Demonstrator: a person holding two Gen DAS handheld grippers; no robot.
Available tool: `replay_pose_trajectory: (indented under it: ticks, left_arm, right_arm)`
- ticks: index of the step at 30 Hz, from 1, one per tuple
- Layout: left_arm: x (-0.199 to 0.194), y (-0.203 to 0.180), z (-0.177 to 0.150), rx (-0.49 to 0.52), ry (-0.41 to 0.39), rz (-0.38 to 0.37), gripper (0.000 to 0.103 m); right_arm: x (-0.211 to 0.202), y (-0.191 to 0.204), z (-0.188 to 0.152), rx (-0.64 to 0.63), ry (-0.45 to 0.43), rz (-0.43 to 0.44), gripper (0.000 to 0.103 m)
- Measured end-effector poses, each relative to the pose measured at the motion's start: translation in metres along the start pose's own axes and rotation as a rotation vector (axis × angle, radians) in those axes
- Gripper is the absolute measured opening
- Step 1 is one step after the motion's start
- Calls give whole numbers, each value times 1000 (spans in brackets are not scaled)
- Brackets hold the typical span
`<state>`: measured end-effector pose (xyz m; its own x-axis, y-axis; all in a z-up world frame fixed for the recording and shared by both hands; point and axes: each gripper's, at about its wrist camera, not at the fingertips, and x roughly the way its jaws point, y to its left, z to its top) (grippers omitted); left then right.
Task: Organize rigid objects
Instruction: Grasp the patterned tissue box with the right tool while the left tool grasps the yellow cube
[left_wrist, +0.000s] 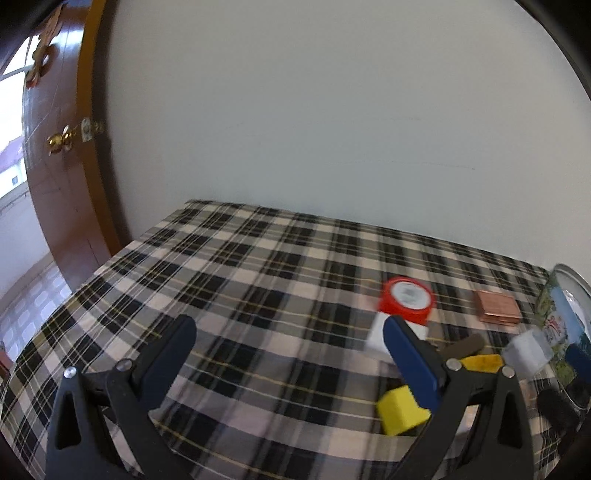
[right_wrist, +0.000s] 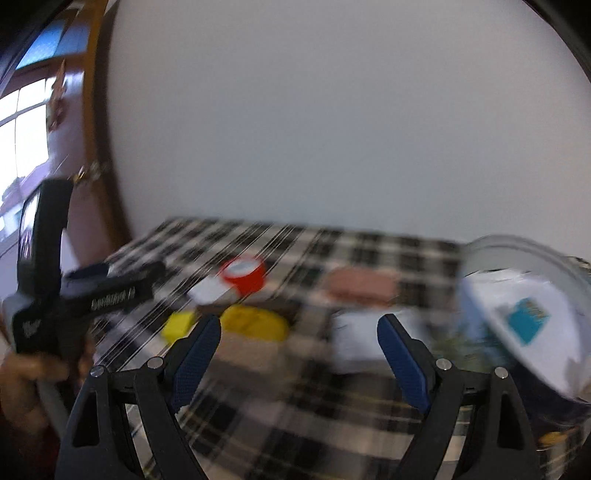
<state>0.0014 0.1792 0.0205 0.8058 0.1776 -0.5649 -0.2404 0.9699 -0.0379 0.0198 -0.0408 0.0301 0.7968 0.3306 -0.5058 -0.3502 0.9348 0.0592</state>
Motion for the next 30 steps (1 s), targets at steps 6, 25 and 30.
replay_pose_trajectory:
  ticks: [6, 25, 30]
  left_arm:
    - [5, 10, 3, -35, 40, -29, 102]
    - [9, -18, -6, 90, 132, -195, 102]
    - [14, -33, -13, 142, 173, -227, 99]
  right_arm:
    - [29, 27, -3, -136, 117, 105, 88]
    - [11, 37, -28, -220, 175, 219, 27]
    - [-9, 17, -31, -165, 135, 224, 27]
